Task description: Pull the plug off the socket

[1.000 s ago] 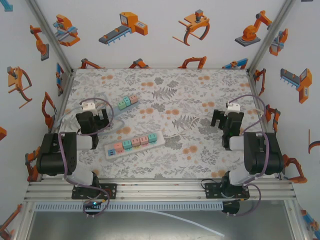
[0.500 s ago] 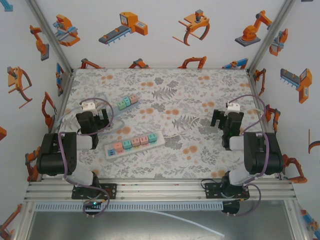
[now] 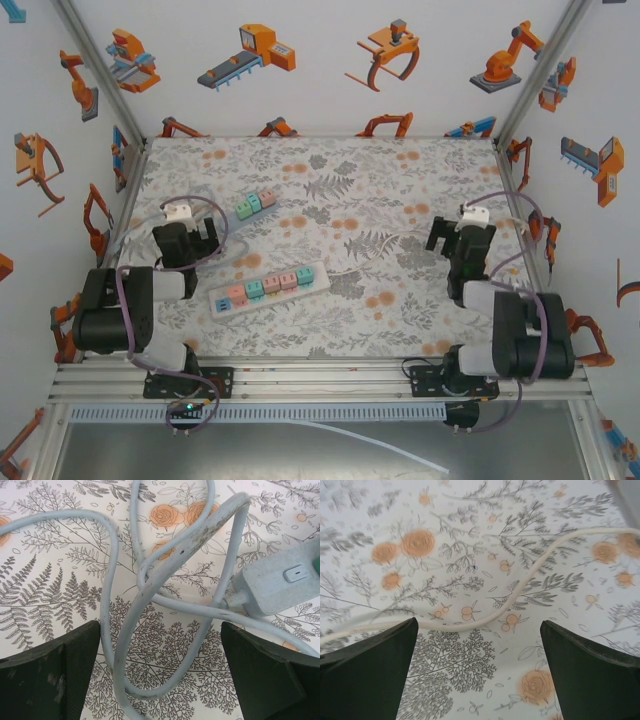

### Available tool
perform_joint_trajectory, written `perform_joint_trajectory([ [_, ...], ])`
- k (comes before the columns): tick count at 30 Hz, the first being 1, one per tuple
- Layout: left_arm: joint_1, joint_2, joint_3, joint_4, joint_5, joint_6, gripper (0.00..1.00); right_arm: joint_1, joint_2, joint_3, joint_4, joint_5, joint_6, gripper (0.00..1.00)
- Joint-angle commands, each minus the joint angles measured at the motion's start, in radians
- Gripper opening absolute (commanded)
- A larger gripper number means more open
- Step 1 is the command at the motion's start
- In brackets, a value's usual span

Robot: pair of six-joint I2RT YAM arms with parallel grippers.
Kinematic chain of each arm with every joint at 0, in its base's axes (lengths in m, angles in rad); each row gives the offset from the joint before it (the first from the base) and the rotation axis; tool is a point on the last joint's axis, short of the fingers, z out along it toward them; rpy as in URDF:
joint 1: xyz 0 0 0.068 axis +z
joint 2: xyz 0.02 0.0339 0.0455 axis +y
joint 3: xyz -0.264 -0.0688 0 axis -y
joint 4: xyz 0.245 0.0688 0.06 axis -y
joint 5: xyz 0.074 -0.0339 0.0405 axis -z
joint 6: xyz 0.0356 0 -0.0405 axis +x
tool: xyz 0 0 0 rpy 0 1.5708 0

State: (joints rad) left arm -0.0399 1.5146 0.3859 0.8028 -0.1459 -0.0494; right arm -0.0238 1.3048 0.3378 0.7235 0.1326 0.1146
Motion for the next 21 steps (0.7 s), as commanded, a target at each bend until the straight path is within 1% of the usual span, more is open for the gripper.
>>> perform_joint_trajectory([
  [1, -0.019, -0.117, 0.015, -0.071, -0.081, -0.007, 0.97, -0.006, -0.183, 0.057, -0.272, -0.016, 0.109, 0.98],
  [3, -0.027, -0.209, 0.04, -0.209, -0.133, -0.039, 0.97, -0.002, -0.273, 0.119, -0.456, -0.089, 0.173, 0.97],
  [6, -0.033, -0.378, 0.076, -0.409, -0.187, -0.164, 0.97, -0.001, -0.36, 0.212, -0.664, -0.2, 0.286, 0.95],
  [8, -0.034, -0.48, 0.134, -0.591, -0.18, -0.271, 0.97, 0.004, -0.378, 0.279, -0.78, -0.297, 0.339, 0.94],
  [10, -0.037, -0.554, 0.217, -0.808, -0.139, -0.374, 0.97, 0.03, -0.362, 0.361, -0.909, -0.403, 0.352, 0.93],
  [11, -0.036, -0.579, 0.25, -0.897, -0.112, -0.422, 0.97, 0.049, -0.346, 0.4, -0.971, -0.43, 0.348, 0.93],
  [15, -0.038, -0.619, 0.409, -1.256, 0.064, -0.571, 0.97, 0.193, -0.219, 0.569, -1.213, -0.479, 0.343, 0.89],
  [16, -0.038, -0.622, 0.435, -1.332, 0.11, -0.586, 0.97, 0.242, -0.175, 0.607, -1.259, -0.491, 0.342, 0.87],
  [17, -0.038, -0.627, 0.456, -1.398, 0.132, -0.598, 0.98, 0.283, -0.136, 0.636, -1.29, -0.496, 0.342, 0.86],
  [18, -0.038, -0.631, 0.473, -1.473, 0.131, -0.614, 0.99, 0.337, -0.092, 0.665, -1.318, -0.494, 0.343, 0.85],
  [19, -0.037, -0.638, 0.483, -1.544, 0.116, -0.627, 0.99, 0.382, -0.058, 0.683, -1.326, -0.49, 0.344, 0.84],
  [21, -0.03, -0.661, 0.483, -1.669, 0.066, -0.647, 0.95, 0.472, 0.009, 0.693, -1.288, -0.464, 0.365, 0.83],
])
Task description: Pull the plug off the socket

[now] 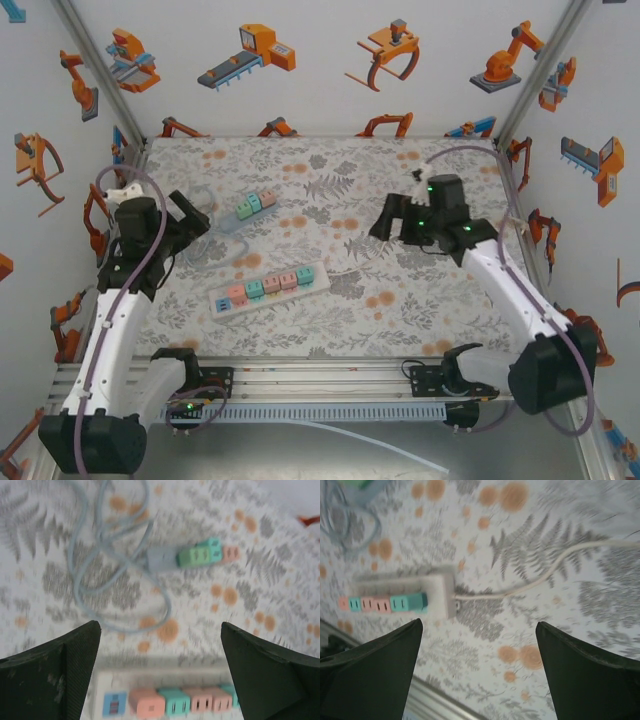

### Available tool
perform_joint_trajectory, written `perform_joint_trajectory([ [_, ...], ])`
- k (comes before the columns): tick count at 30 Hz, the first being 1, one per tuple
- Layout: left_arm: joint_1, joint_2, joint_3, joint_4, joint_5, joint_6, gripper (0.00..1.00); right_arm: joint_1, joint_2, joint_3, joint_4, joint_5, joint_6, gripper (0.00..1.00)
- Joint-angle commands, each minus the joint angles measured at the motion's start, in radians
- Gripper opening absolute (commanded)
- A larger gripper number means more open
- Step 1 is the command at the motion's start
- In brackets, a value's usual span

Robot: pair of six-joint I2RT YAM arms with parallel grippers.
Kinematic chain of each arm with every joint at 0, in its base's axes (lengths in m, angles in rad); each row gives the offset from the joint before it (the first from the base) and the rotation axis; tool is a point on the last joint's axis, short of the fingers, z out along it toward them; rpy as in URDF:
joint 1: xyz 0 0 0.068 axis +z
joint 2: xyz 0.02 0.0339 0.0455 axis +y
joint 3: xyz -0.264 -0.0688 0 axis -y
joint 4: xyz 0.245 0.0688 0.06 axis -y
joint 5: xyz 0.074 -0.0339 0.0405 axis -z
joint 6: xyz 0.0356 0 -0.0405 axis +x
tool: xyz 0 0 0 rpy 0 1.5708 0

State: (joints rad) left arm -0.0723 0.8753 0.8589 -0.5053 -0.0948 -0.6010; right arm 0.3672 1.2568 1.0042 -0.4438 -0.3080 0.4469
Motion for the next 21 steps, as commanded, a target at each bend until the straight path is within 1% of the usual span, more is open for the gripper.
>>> perform_joint_trajectory([
  [1, 0.007, -0.035, -0.005, -0.39, 0.007, -0.096, 0.94, 0.109, 0.081, 0.02, -0.087, -0.016, 0.05, 0.83],
  [4, 0.016, -0.081, -0.084, -0.441, -0.008, -0.119, 0.94, 0.184, 0.154, -0.016, 0.067, 0.003, 0.135, 0.79],
  [5, 0.014, -0.098, -0.115, -0.442, -0.024, -0.143, 0.92, 0.204, 0.18, -0.024, 0.111, 0.015, 0.165, 0.76],
  [7, 0.005, -0.123, -0.147, -0.421, -0.045, -0.181, 0.9, 0.239, 0.223, -0.038, 0.182, 0.046, 0.215, 0.72],
  [10, 0.009, -0.131, -0.209, -0.374, -0.037, -0.245, 0.86, 0.271, 0.293, -0.049, 0.288, 0.033, 0.268, 0.65],
  [11, 0.01, -0.124, -0.238, -0.358, -0.028, -0.264, 0.82, 0.278, 0.314, -0.05, 0.316, 0.029, 0.282, 0.64],
  [14, 0.012, -0.09, -0.31, -0.31, -0.021, -0.296, 0.6, 0.298, 0.364, -0.047, 0.366, 0.009, 0.302, 0.61],
  [15, 0.014, -0.075, -0.321, -0.293, -0.03, -0.289, 0.57, 0.303, 0.374, -0.042, 0.367, 0.008, 0.303, 0.61],
  [18, 0.015, -0.041, -0.351, -0.202, 0.005, -0.228, 0.54, 0.311, 0.396, -0.039, 0.378, 0.0, 0.302, 0.61],
  [21, 0.014, -0.008, -0.376, -0.14, 0.032, -0.206, 0.5, 0.312, 0.418, -0.053, 0.401, 0.001, 0.313, 0.6],
])
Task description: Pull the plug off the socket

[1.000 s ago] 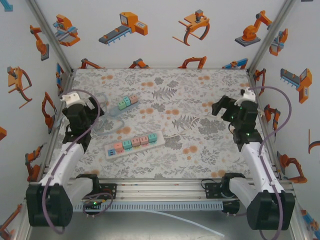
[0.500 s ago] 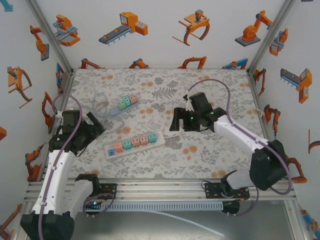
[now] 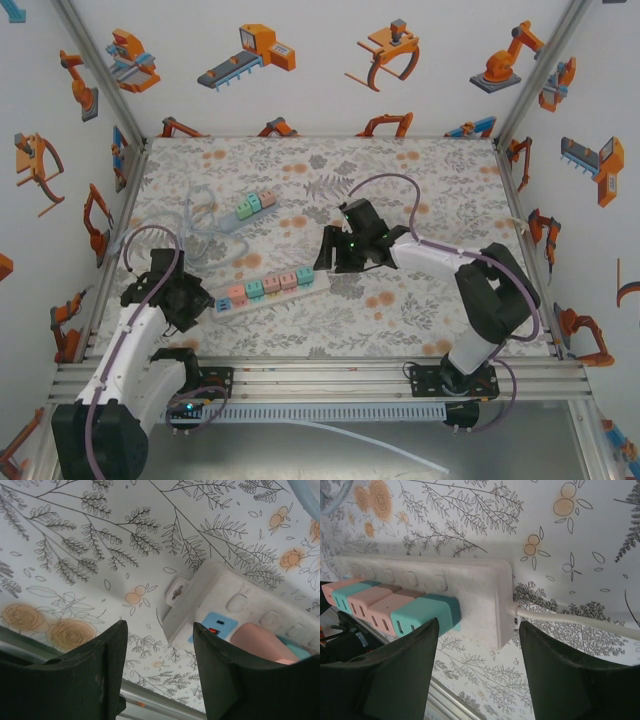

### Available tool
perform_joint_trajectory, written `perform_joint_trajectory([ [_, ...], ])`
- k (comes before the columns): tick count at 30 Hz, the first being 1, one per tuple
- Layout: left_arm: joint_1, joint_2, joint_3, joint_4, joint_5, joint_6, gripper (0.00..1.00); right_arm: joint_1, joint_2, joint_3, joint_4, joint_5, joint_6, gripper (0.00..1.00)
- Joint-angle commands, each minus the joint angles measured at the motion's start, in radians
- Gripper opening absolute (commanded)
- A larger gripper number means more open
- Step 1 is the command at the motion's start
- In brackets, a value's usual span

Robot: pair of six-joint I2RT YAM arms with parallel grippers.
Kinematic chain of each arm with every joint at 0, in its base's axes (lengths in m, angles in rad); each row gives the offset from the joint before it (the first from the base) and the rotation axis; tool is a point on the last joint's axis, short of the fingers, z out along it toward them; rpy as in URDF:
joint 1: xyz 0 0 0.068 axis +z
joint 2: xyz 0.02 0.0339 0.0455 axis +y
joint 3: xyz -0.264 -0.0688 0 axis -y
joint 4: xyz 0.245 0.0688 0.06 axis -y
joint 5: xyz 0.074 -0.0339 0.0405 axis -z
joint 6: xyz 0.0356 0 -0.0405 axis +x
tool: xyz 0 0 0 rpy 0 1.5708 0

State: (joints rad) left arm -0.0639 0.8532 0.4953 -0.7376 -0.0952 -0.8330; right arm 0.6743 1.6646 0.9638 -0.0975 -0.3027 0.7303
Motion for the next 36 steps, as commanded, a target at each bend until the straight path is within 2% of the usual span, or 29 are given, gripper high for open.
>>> perform_joint_trajectory([
  [1, 0.006, 0.022, -0.019, 0.107, 0.044, 0.029, 0.5, 0.005, 0.019, -0.015, 0.059, -0.003, 0.033, 0.59],
  [4, 0.006, 0.025, -0.032, 0.151, 0.091, 0.05, 0.46, 0.005, 0.048, -0.009, 0.045, 0.022, 0.053, 0.56],
  [7, 0.005, 0.014, -0.049, 0.205, 0.188, 0.1, 0.44, 0.005, 0.082, 0.014, 0.012, 0.029, 0.066, 0.48],
  [11, -0.006, 0.02, -0.07, 0.25, 0.306, 0.114, 0.4, 0.005, 0.094, 0.015, 0.013, 0.022, 0.081, 0.44],
  [15, -0.029, 0.036, -0.073, 0.259, 0.368, 0.097, 0.35, 0.005, 0.066, -0.023, 0.005, 0.065, 0.111, 0.38],
  [19, -0.102, 0.061, -0.065, 0.32, 0.434, 0.054, 0.35, 0.004, -0.012, -0.096, 0.0, 0.107, 0.147, 0.33],
  [27, -0.317, 0.274, 0.059, 0.445, 0.462, 0.077, 0.35, -0.002, -0.303, -0.279, -0.104, 0.247, 0.204, 0.28],
  [32, -0.487, 0.371, 0.147, 0.441, 0.336, 0.063, 0.27, -0.01, -0.519, -0.385, -0.205, 0.351, 0.213, 0.27],
  [36, -0.535, 0.348, 0.141, 0.406, 0.259, 0.019, 0.27, -0.028, -0.608, -0.429, -0.219, 0.378, 0.219, 0.26],
])
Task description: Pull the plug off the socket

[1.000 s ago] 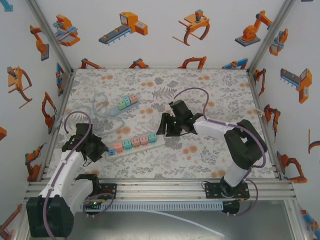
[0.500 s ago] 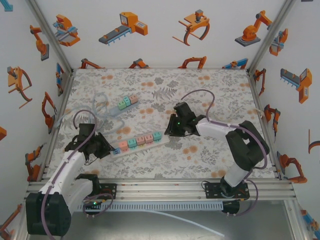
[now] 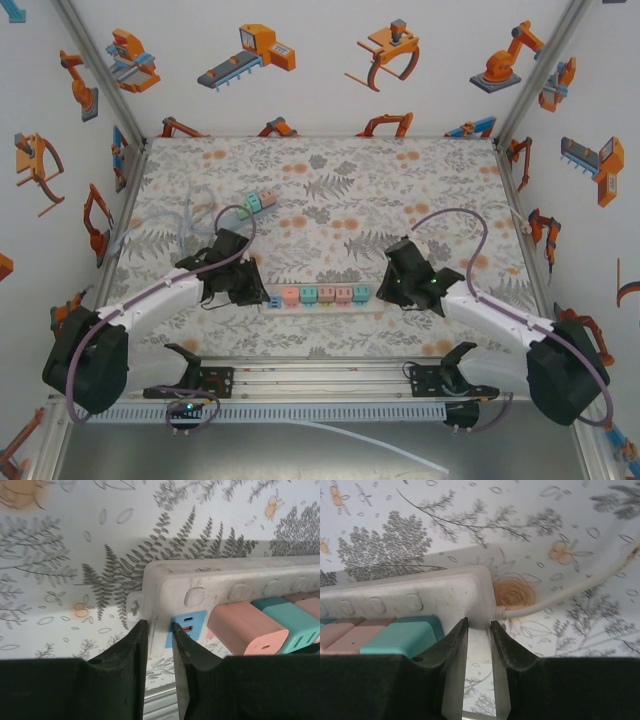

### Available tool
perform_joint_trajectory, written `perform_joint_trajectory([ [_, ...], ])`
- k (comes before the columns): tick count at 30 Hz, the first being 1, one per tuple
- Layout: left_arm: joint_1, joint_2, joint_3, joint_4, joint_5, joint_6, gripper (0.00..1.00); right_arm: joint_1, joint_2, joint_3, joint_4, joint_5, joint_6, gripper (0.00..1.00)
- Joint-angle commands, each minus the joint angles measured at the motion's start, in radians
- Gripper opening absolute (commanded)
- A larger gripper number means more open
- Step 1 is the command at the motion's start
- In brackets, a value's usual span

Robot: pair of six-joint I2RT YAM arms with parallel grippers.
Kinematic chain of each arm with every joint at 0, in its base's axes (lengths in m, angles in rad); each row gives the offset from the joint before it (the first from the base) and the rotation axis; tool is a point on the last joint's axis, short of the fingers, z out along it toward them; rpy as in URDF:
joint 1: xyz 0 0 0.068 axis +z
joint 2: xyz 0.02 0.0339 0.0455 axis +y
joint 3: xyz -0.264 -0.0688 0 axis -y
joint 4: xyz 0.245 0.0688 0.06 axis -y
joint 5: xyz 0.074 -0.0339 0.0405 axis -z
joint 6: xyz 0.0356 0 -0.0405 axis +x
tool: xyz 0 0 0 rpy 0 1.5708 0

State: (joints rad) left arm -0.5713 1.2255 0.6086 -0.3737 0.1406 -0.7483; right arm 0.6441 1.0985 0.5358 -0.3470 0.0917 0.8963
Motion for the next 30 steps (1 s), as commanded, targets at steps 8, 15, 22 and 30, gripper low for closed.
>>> perform_joint_trajectory([
  [8, -0.026, -0.061, 0.028, -0.016, -0.048, -0.06, 0.39, 0.002, -0.028, 0.037, 0.01, -0.03, 0.048, 0.28],
  [15, -0.026, -0.139, 0.079, -0.088, -0.122, -0.017, 0.48, -0.001, -0.068, 0.211, -0.112, 0.076, -0.242, 0.4],
  [22, -0.026, -0.308, 0.099, -0.048, -0.102, 0.207, 0.6, -0.001, -0.074, 0.365, -0.11, -0.075, -0.929, 0.56],
  [30, -0.026, -0.335, 0.097, -0.046, -0.014, 0.306, 0.75, 0.0, -0.179, 0.207, -0.084, -0.532, -1.539, 0.65],
])
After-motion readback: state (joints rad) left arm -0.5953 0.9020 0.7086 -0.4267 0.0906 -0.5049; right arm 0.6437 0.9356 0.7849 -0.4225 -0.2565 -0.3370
